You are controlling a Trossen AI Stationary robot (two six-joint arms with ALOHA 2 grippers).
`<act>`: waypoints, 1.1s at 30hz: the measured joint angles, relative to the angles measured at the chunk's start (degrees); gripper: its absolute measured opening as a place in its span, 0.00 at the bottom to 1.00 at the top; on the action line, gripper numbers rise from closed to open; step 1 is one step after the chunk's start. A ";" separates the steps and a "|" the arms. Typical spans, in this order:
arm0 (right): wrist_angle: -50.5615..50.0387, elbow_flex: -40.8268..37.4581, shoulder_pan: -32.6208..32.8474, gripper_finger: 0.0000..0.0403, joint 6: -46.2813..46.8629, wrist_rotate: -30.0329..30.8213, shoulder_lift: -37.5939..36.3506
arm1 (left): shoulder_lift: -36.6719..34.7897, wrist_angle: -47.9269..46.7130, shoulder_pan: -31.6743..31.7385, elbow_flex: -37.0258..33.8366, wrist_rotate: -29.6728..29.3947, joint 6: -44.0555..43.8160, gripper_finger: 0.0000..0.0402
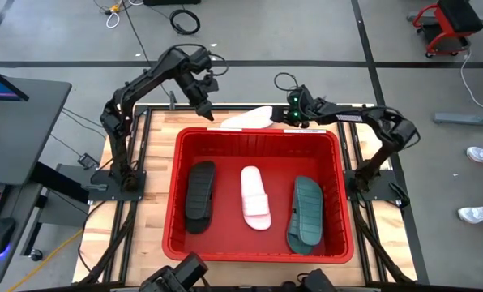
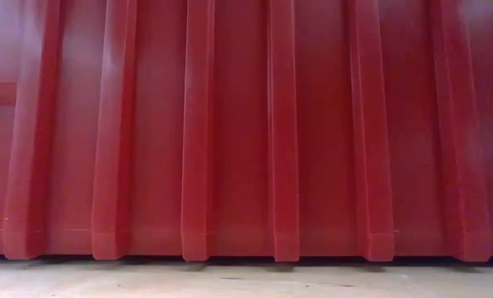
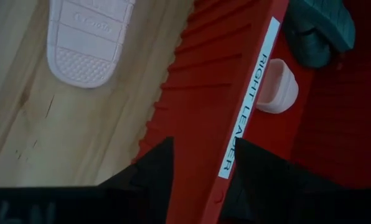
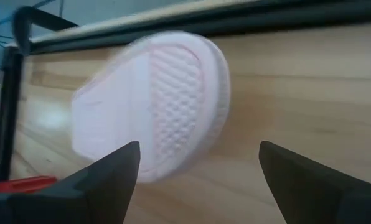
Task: Pick and place slides into bin
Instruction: Put the pink slide on top of the other pink slide in the container
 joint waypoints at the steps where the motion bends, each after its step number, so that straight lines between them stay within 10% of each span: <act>1: 0.87 0.00 0.00 0.84 0.37 -0.46 1.20 | 0.00 0.04 -0.03 0.00 0.02 0.17 0.44; 14: 9.95 0.00 -0.42 0.76 1.34 -1.37 5.44 | -0.02 -0.66 -0.10 -0.02 0.03 0.86 0.42; 33: 20.94 0.00 1.64 0.32 -0.04 -5.64 8.71 | -0.02 2.61 -0.62 -0.02 0.02 2.86 0.38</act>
